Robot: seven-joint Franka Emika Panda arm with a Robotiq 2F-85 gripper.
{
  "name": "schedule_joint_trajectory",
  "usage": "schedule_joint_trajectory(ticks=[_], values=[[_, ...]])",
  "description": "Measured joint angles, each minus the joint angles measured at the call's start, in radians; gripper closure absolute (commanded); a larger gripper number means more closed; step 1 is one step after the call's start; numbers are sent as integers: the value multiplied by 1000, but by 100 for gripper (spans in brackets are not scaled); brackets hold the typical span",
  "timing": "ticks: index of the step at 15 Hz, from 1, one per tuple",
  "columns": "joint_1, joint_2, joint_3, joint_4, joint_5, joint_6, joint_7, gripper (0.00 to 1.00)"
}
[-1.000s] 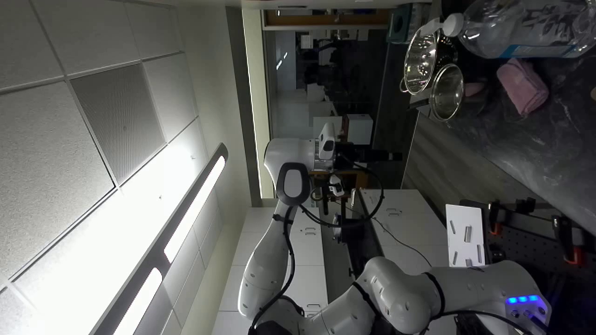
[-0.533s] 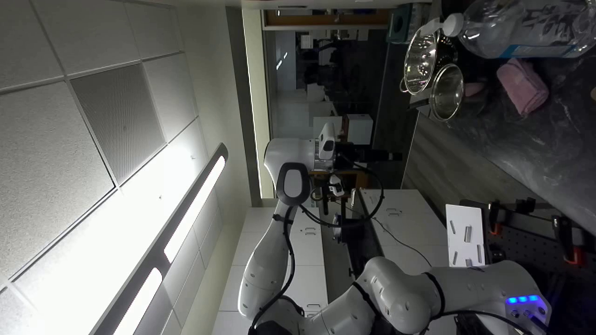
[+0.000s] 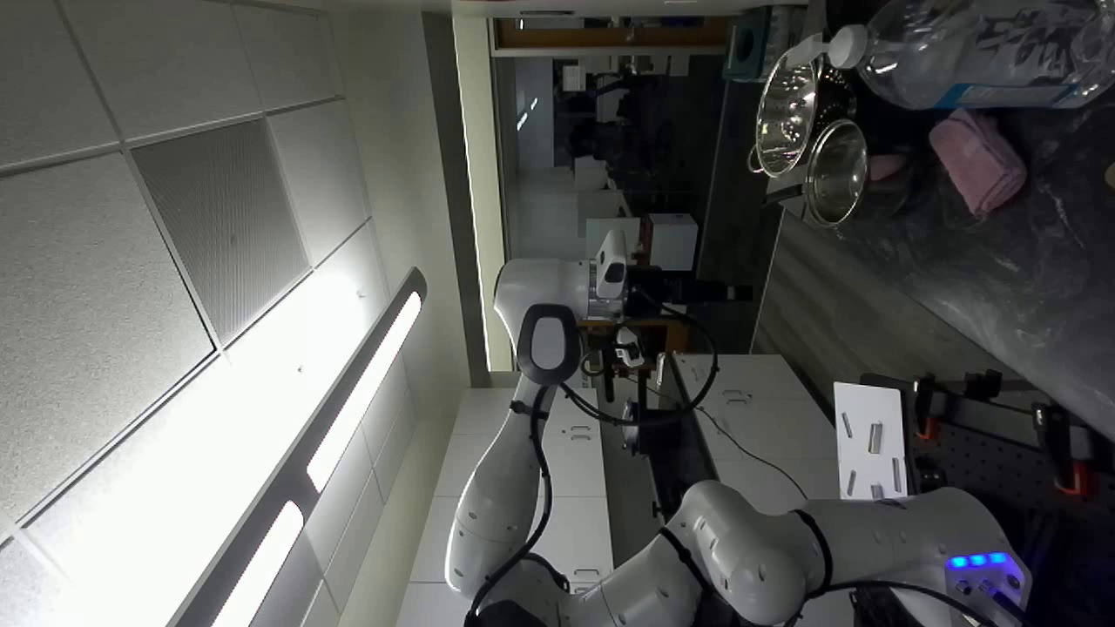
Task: Push the white pump of the clear bottle
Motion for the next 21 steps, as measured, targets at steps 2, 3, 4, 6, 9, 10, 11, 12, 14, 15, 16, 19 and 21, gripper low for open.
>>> schedule_joint_trajectory(ticks=[2, 3, 4, 6, 9, 10, 11, 12, 14, 15, 16, 19, 21], values=[[0, 0, 0, 0, 0, 0, 0, 0], [0, 0, 0, 0, 0, 0, 0, 0], [0, 0, 0, 0, 0, 0, 0, 0], [0, 0, 0, 0, 0, 0, 0, 0], [0, 0, 0, 0, 0, 0, 0, 0], [0, 1, -1, 0, 0, 0, 0, 0], [0, 2, -2, 0, 0, 0, 0, 0], [-1, 4, -3, 2, 0, 1, 0, 0], [-2, 14, -7, 10, -1, 6, 0, 0], [-3, 22, -10, 16, -1, 12, 0, 0], [-5, 32, -14, 24, -1, 17, 0, 0], [-16, 78, -29, 57, -1, 42, 0, 0], [-22, 116, -41, 84, -2, 56, -1, 0]])
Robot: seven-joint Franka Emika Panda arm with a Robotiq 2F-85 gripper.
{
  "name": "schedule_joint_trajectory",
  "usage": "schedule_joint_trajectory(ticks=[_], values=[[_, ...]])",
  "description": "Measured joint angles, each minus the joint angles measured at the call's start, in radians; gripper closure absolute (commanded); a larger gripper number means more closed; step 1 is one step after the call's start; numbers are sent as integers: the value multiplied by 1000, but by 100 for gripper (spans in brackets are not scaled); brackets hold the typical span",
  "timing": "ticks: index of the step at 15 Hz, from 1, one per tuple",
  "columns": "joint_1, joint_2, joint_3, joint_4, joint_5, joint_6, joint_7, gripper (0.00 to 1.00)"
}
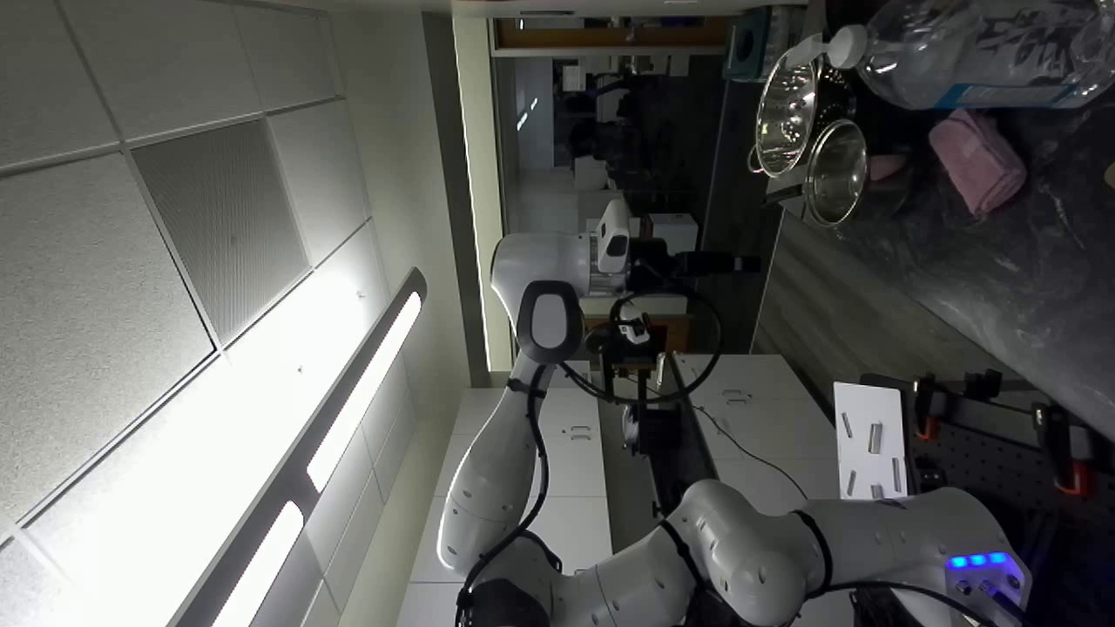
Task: Push the white pump of the clear bottle
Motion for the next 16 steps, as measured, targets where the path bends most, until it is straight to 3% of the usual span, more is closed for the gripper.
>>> schedule_joint_trajectory(ticks=[11, 13, 16], values=[[-22, 169, -9, 186, -7, 8, 0, 0], [-24, 195, -11, 219, -7, 8, 0, 28], [-25, 226, -15, 261, -7, 8, -1, 51]])
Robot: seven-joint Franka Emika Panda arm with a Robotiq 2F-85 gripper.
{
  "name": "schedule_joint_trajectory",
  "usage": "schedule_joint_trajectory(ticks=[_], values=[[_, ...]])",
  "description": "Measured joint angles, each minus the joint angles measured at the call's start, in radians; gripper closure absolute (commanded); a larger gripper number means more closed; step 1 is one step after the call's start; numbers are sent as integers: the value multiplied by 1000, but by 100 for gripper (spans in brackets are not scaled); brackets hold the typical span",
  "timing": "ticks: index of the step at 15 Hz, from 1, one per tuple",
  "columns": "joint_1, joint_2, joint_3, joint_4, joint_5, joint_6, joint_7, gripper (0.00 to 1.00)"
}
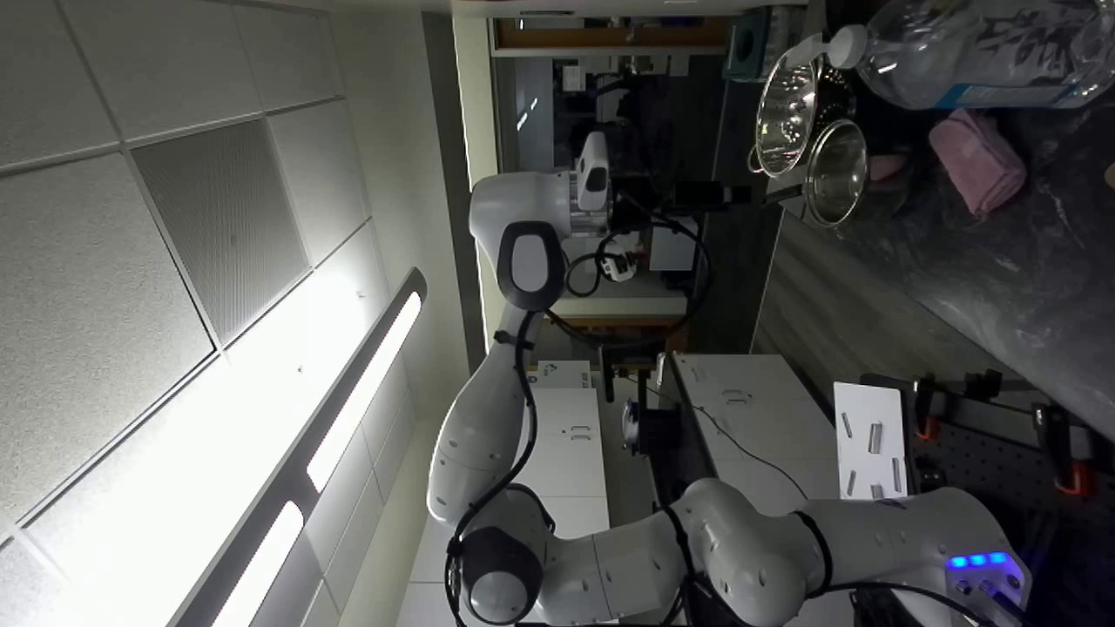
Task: Push the white pump of the clear bottle
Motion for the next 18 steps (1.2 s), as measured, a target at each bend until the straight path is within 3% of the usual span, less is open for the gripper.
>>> schedule_joint_trajectory(ticks=[7, 18], values=[[-2, 37, -1, 54, 0, 0, -1, 99], [-25, 81, -37, 124, 0, 0, -4, 100]])
